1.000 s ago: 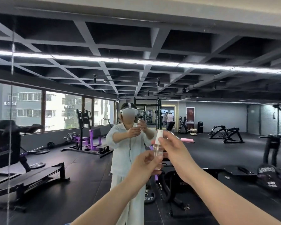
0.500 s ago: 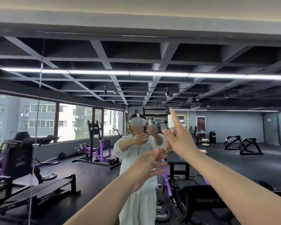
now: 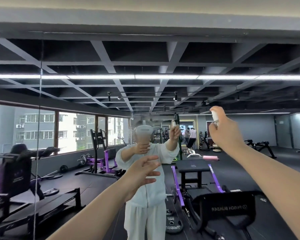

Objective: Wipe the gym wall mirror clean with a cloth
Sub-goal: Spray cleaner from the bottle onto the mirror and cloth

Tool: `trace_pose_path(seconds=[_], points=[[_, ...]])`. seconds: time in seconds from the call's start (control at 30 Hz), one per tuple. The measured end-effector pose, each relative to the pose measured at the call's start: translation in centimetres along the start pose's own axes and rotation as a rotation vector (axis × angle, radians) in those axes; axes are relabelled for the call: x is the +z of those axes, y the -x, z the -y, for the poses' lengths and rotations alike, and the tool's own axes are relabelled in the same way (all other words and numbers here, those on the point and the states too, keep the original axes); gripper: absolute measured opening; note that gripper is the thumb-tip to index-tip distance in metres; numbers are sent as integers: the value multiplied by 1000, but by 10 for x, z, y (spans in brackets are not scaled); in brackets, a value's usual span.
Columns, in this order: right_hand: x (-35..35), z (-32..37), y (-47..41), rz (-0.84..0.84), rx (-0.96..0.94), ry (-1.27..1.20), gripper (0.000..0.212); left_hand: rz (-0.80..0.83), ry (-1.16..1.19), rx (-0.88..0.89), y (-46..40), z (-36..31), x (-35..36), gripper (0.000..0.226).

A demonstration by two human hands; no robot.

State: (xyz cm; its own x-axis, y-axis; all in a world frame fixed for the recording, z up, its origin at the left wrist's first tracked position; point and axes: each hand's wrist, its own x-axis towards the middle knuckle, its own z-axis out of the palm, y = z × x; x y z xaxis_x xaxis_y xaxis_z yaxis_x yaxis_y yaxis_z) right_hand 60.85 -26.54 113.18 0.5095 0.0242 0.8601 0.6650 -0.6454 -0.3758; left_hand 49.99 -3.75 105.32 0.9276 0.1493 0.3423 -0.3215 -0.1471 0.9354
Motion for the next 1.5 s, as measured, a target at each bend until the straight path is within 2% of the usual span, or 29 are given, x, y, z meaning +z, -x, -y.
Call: trace_pose_path(seconds=[0.13,0.3,0.53,0.73,0.87,0.97,1.13,1.5], points=[[-6,-21,3,-44,68,39,52,28,-14,-5,-5,2,10,18],[-17,-47,4,-110,199,-36,59,63,-30,-19,-6,10,24,16],[-49,-109,32,34,299,36,65,105,-49,-64,-12,27,52,15],[-90,-167,63,133,381,169,61,165,-46,-92,-23,38,109,14],[-126,-215,87,197,505,256,60,208,-42,-93,-28,47,150,21],[-148,-250,104,135,580,250,58,224,-27,-104,-32,52,181,22],[-153,-281,118,-8,574,143,54,219,-1,-96,-35,57,215,17],[-147,-363,187,4,792,170,53,214,-15,-176,-57,102,267,20]])
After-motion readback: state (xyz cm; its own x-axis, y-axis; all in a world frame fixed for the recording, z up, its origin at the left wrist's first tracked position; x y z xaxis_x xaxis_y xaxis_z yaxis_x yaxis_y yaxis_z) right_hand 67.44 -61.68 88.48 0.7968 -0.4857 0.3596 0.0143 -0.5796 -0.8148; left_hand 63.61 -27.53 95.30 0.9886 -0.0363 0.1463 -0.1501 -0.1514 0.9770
